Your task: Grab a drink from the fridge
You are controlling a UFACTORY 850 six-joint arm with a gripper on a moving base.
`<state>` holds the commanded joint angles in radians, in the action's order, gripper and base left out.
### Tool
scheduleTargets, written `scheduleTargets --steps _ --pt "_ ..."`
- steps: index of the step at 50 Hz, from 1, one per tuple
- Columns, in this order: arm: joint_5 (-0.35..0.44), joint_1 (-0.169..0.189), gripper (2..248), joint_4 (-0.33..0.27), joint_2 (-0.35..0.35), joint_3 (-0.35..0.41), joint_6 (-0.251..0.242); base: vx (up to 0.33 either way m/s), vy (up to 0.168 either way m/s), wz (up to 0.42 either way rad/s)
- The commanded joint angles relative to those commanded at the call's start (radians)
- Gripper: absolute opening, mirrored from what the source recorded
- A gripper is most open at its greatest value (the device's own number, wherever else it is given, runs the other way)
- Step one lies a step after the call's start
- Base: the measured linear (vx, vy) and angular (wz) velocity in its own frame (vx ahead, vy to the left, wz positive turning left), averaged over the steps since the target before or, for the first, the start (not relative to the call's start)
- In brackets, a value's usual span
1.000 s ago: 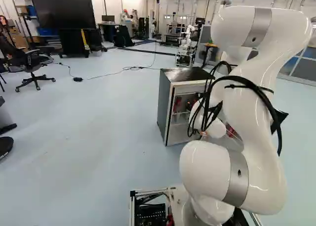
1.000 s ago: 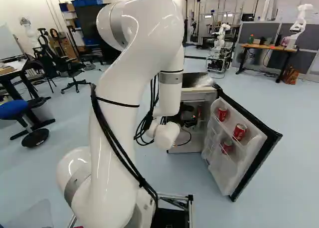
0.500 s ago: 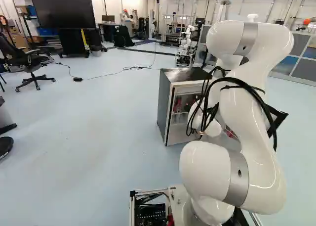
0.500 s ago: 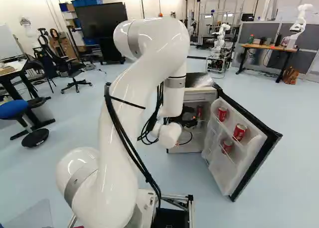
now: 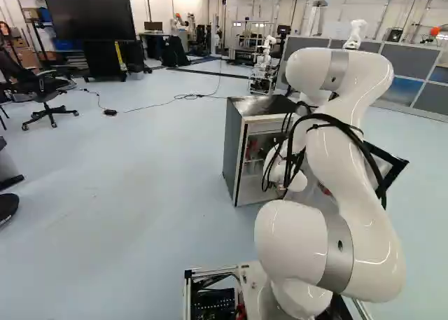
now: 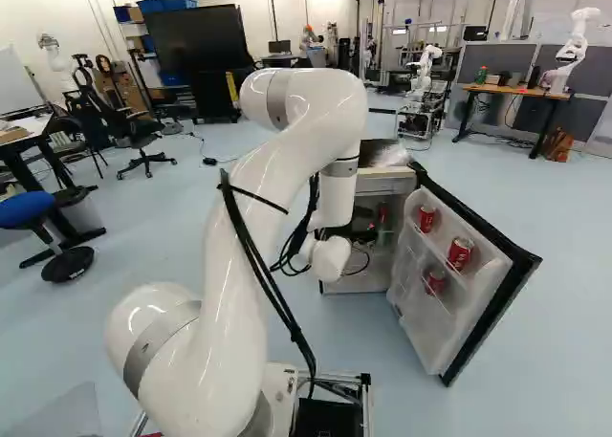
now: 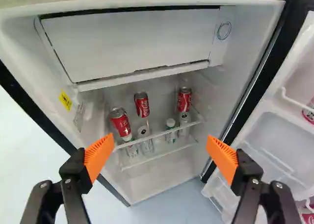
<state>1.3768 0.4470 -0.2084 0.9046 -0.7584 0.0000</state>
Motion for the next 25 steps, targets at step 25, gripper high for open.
scheduleTargets --steps 25 --pt "0.000 -0.009 247 0.000 0.108 -0.098 0.000 0.000 0.000 0.000"
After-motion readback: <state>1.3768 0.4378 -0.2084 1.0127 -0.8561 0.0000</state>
